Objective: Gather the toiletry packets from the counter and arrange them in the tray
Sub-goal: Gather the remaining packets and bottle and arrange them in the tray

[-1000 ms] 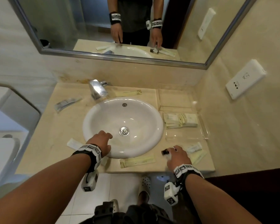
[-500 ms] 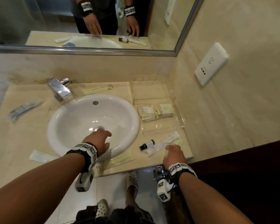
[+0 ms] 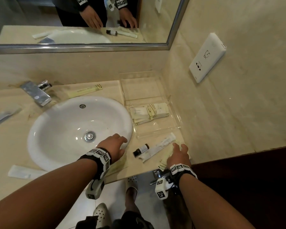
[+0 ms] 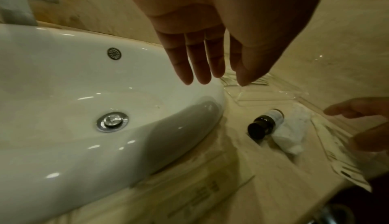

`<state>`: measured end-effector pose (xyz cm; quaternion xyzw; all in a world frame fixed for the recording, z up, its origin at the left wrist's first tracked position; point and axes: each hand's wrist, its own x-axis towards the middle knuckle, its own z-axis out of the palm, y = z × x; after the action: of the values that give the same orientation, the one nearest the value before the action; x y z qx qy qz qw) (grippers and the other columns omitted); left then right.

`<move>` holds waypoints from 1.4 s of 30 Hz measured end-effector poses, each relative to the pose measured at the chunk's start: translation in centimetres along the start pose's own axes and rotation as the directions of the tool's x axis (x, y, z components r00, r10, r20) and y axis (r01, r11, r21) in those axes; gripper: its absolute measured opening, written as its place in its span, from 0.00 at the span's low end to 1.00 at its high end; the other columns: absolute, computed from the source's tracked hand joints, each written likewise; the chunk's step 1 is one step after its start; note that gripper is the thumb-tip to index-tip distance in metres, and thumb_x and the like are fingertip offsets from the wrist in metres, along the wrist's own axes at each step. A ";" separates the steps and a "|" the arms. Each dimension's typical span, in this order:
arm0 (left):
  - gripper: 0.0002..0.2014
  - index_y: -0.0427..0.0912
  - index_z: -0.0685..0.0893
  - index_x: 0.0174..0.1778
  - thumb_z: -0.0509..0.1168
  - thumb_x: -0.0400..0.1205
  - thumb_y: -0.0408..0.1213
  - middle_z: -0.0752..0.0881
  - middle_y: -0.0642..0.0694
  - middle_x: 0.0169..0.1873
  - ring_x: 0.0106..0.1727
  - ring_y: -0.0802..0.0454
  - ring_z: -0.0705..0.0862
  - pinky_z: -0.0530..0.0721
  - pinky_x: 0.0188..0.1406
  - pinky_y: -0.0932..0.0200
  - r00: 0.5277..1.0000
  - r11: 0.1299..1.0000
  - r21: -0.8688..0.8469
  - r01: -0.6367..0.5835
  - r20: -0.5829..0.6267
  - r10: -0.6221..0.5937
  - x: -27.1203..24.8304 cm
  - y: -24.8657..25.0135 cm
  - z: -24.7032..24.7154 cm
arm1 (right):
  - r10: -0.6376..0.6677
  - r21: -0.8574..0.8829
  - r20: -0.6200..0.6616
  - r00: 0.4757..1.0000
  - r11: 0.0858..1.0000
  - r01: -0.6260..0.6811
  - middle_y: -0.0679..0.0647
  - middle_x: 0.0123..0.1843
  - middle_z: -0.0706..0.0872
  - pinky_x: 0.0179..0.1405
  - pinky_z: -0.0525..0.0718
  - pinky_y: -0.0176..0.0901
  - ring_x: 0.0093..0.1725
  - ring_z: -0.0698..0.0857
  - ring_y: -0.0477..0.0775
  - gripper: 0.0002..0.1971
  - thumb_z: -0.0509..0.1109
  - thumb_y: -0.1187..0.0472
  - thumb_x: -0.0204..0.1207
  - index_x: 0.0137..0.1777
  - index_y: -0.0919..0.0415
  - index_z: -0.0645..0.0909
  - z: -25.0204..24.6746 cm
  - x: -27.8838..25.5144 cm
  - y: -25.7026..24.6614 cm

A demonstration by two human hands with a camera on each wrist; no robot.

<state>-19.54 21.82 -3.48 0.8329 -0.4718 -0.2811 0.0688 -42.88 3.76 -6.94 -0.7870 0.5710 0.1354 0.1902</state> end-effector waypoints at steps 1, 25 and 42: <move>0.22 0.55 0.73 0.73 0.62 0.82 0.47 0.75 0.50 0.69 0.67 0.47 0.78 0.79 0.65 0.50 1.000 1.000 0.003 -0.008 0.009 0.007 0.4 0.5 0.2 | -0.004 0.001 0.005 1.000 1.000 0.004 0.53 0.86 0.52 0.64 0.83 0.52 0.73 0.75 0.59 0.35 0.68 0.66 0.76 0.82 0.43 0.64 -0.1 0.2 0.3; 0.15 0.47 0.77 0.63 0.60 0.81 0.45 0.79 0.45 0.60 0.61 0.42 0.81 0.80 0.56 0.49 0.980 0.990 0.135 -0.049 0.199 0.022 7.5 5.9 5.3 | -0.505 -0.266 0.134 0.853 0.811 0.521 0.54 0.67 0.76 0.47 0.79 0.50 0.55 0.82 0.59 0.13 0.67 0.64 0.80 0.62 0.50 0.79 0.4 6.1 -2.7; 0.06 0.54 0.76 0.48 0.63 0.79 0.49 0.77 0.50 0.47 0.47 0.48 0.81 0.77 0.41 0.57 0.968 0.987 -0.158 0.014 -0.244 -0.053 10.5 5.6 -3.8 | -0.628 -0.193 -0.038 0.777 0.768 0.611 0.48 0.60 0.82 0.41 0.82 0.46 0.46 0.86 0.55 0.11 0.61 0.56 0.85 0.62 0.44 0.81 -8.2 8.5 -7.4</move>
<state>-17.53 9.57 -2.40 0.8614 -0.4220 -0.2122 0.1869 -33.19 -5.07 -2.25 -0.9502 0.2745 0.0736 0.1278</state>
